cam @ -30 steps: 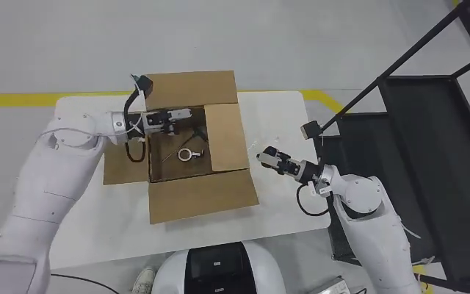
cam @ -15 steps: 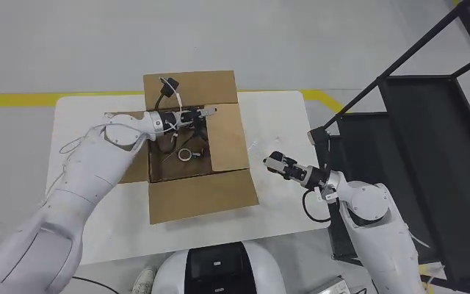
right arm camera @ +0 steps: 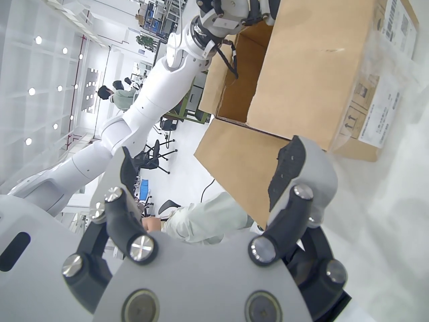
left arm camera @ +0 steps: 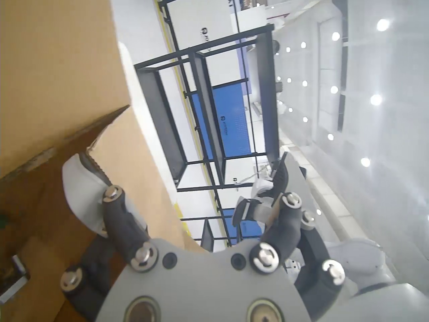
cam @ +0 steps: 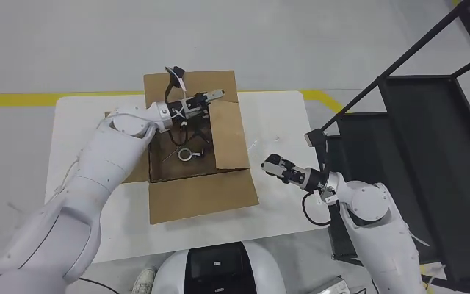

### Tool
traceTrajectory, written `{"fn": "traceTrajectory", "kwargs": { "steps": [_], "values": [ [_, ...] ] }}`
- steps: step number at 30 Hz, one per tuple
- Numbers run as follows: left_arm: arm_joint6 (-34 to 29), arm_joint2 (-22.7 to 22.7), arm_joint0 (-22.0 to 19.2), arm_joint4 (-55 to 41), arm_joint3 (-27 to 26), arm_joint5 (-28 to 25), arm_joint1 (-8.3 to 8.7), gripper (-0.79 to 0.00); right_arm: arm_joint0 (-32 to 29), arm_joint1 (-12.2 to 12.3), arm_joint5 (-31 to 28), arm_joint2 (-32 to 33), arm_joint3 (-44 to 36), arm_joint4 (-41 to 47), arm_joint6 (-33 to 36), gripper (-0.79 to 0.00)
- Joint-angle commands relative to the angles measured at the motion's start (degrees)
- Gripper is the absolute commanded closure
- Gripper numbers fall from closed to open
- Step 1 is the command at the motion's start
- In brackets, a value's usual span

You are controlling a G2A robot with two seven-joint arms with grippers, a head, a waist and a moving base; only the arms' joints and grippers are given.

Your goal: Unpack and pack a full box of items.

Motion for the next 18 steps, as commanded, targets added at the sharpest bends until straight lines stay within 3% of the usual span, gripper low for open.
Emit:
{"fn": "traceTrajectory", "kwargs": {
  "steps": [1,9,18],
  "values": [
    [-2.37,-0.49,-0.07,-2.87,-0.58,-0.05,-0.52,-0.785,-0.02,0.09,-0.19,-0.01,-0.20,0.26,0.09,-0.785],
    [-5.63,0.77,0.32,-8.55,-2.36,-0.06,-4.05,-0.785,-1.44,0.49,-1.78,0.20,-1.05,1.28,0.17,-0.785],
    [-6.76,3.17,-0.81,-9.87,1.24,-0.76,-8.35,-0.785,-1.33,0.87,-3.29,-2.62,-0.43,3.12,3.66,-0.785]
  ]
}}
